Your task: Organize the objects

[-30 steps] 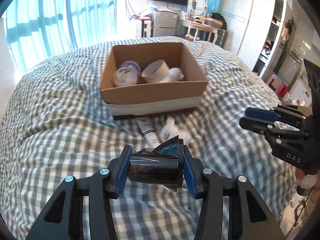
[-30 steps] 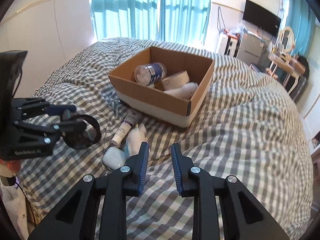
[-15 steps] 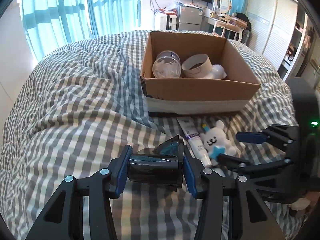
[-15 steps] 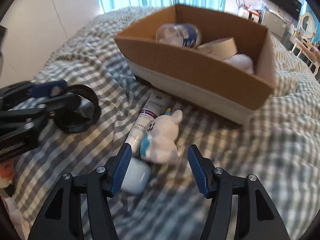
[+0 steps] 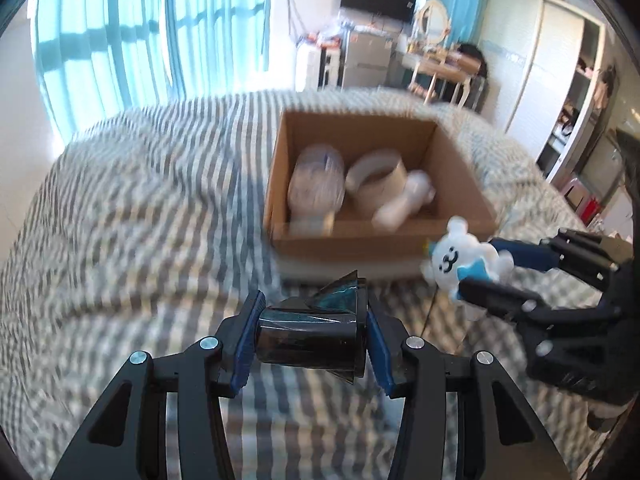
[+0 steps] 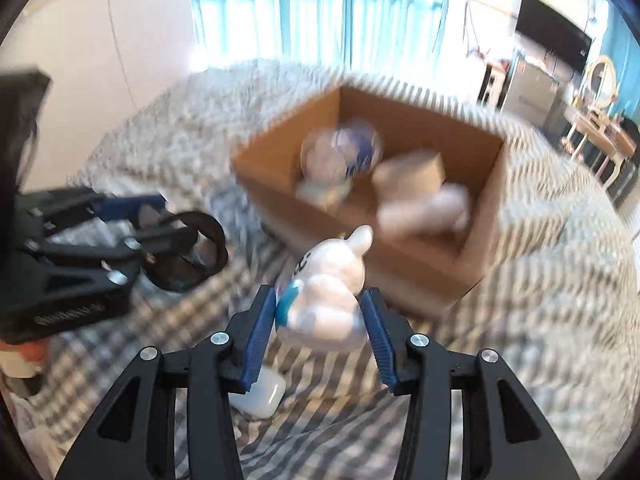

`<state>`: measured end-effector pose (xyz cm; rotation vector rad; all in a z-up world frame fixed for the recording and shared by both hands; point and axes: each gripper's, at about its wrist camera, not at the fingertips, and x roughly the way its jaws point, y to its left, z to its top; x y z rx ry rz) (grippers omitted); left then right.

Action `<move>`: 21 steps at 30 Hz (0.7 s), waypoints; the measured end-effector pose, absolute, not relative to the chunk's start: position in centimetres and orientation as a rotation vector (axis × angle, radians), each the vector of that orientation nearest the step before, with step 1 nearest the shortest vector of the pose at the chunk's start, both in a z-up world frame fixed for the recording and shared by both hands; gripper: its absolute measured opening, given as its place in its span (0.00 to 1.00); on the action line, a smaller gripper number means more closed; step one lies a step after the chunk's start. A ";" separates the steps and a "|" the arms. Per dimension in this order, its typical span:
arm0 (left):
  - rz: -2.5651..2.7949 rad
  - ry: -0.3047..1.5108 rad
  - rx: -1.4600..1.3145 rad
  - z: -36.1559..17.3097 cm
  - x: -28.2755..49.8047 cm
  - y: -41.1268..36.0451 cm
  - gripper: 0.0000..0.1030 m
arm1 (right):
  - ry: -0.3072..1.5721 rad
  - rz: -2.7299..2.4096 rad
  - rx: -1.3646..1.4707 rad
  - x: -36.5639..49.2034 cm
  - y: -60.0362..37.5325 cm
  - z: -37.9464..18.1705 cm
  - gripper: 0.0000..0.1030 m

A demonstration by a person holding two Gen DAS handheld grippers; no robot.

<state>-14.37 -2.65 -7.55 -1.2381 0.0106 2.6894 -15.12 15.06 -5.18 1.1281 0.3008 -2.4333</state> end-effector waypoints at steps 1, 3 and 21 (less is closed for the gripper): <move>2.697 0.010 -1.209 -6.7 -14.7 -2.5 0.48 | 0.318 -2.462 1.103 -15.4 15.3 -4.1 0.42; 2.715 0.030 -1.149 -4.7 -15.6 -1.9 0.48 | 0.328 -2.517 1.048 -16.3 15.9 -1.8 0.34; 2.650 0.186 -1.121 -9.4 -25.7 2.2 0.50 | 0.225 -2.522 1.099 -24.5 18.0 -4.6 0.13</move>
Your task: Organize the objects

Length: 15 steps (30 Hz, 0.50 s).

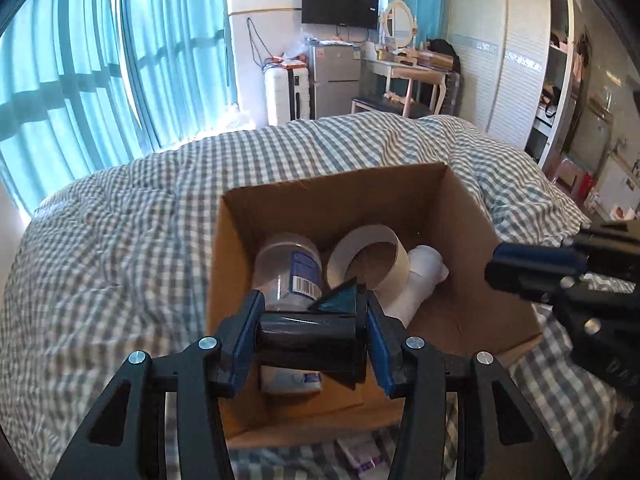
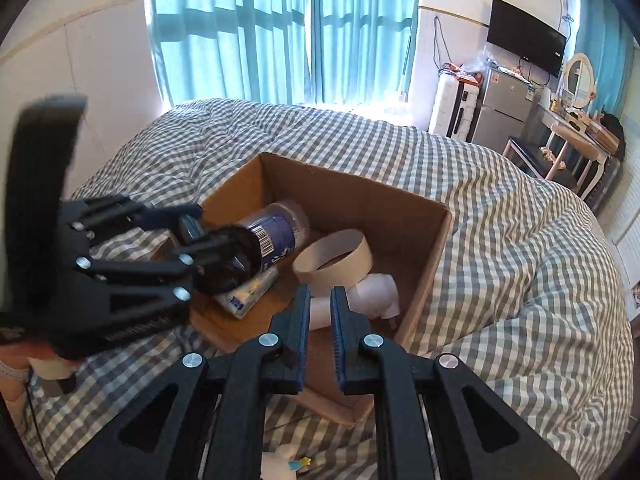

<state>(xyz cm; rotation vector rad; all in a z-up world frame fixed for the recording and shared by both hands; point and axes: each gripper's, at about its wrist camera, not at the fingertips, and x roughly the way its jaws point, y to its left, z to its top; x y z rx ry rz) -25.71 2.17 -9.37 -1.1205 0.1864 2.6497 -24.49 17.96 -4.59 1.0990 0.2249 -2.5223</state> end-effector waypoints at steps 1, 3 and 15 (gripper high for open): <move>2.640 0.193 -1.124 -9.6 -25.9 2.3 0.55 | 0.216 -2.528 1.093 -24.6 18.2 -4.6 0.17; 2.642 0.212 -1.129 -9.9 -25.8 2.5 0.70 | 0.193 -2.542 1.076 -24.6 18.7 -4.5 0.31; 2.712 0.055 -1.237 -5.7 -21.1 -0.8 0.84 | 0.265 -2.555 0.950 -18.7 19.5 -0.2 0.63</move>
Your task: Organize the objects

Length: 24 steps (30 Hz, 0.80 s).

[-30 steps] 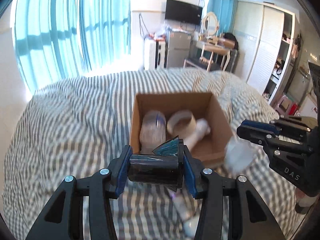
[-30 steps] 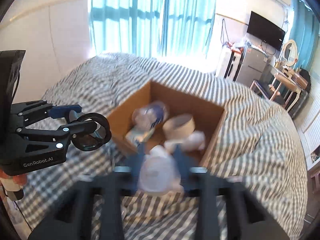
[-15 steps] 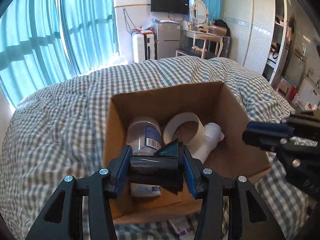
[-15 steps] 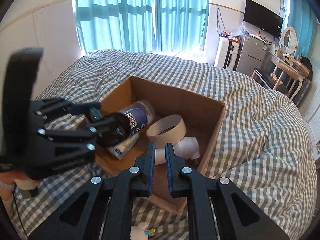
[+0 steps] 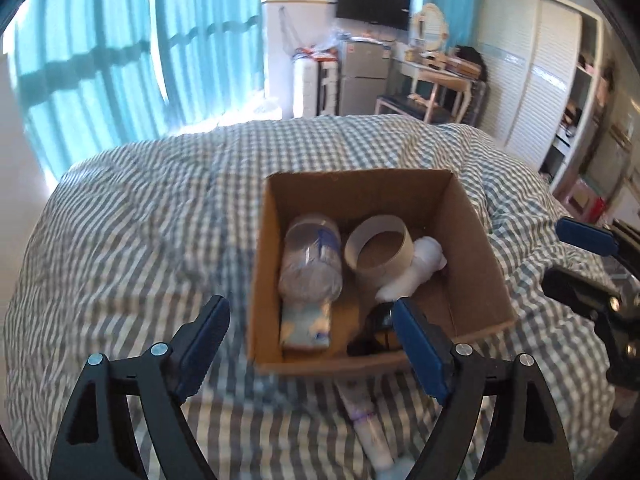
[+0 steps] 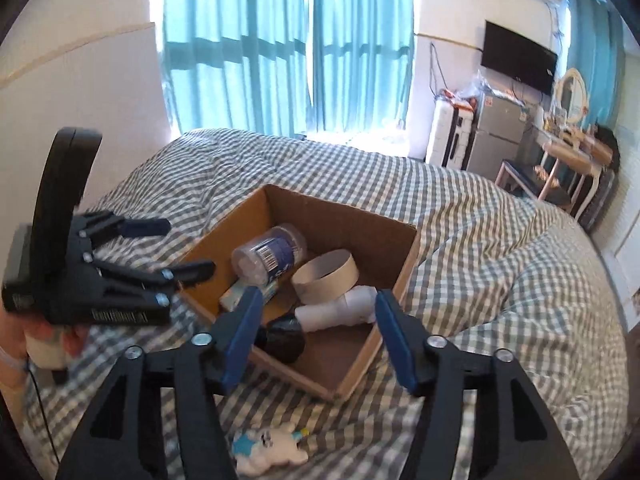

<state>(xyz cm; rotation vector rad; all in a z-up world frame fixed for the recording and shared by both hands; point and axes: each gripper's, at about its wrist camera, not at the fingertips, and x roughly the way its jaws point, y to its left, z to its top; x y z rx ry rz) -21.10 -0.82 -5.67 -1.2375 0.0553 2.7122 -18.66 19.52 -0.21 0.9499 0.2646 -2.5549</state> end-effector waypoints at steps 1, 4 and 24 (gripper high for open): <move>2.718 0.042 -1.245 -5.5 -20.3 -1.1 0.85 | 0.288 -2.548 0.943 -17.7 19.3 0.0 0.65; 2.781 0.032 -1.278 -5.4 -17.6 -1.9 0.91 | 0.322 -2.544 0.920 -15.5 18.9 0.2 0.67; 2.746 0.025 -1.433 -14.2 -12.2 -1.6 0.91 | 0.513 -2.251 1.427 -14.8 15.5 -15.6 0.73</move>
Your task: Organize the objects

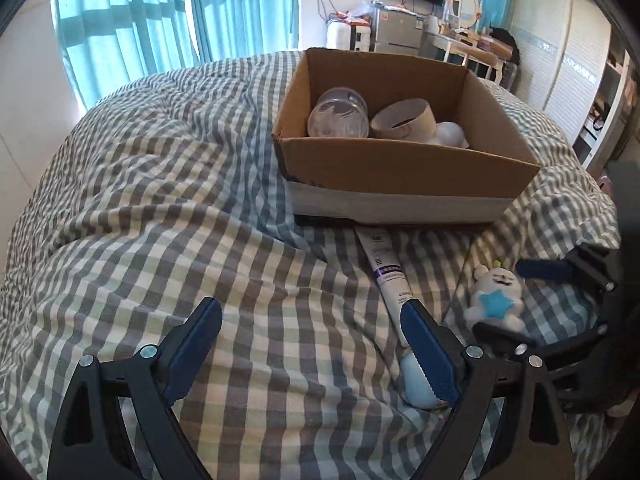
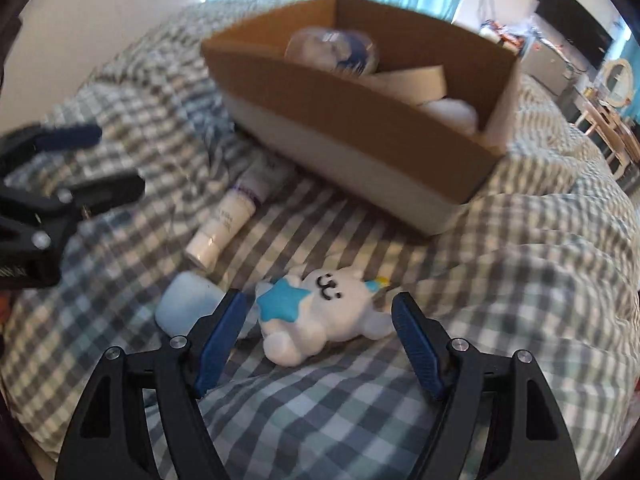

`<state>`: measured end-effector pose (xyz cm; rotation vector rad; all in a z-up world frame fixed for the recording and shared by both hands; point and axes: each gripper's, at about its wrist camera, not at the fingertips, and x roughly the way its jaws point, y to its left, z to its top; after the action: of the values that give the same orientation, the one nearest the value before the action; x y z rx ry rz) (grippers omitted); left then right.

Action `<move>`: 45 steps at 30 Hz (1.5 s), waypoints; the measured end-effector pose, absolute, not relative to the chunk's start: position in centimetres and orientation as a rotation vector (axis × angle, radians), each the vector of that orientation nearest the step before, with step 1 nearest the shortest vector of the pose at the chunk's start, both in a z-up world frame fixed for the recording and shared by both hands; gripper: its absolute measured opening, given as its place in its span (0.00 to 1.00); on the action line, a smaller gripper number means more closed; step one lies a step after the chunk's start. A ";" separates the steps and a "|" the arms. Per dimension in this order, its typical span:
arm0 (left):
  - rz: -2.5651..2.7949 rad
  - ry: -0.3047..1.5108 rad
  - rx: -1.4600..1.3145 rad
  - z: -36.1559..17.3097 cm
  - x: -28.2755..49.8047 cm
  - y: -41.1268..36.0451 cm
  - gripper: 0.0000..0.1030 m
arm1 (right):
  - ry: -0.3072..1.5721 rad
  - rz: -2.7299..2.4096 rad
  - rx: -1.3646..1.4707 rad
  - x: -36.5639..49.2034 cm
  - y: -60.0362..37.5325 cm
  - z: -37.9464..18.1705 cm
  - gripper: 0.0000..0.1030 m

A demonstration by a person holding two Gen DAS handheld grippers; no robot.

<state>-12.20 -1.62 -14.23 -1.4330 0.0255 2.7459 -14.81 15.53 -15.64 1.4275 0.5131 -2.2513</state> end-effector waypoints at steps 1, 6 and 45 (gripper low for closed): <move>2.743 0.020 -1.439 -14.2 -12.3 -1.6 0.91 | 0.524 -2.246 1.451 -15.0 15.5 -16.1 0.73; 2.742 0.022 -1.464 -14.8 -12.5 -1.8 0.91 | 0.516 -2.255 1.465 -15.1 15.8 -16.3 0.64; 2.510 0.027 -1.497 -17.0 -13.2 3.3 0.20 | 0.285 -2.483 1.230 -14.2 20.8 -9.4 0.64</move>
<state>-13.16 3.33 -17.03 -1.4968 0.0275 2.5104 -14.20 20.83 -9.43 1.2296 0.2850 -2.4832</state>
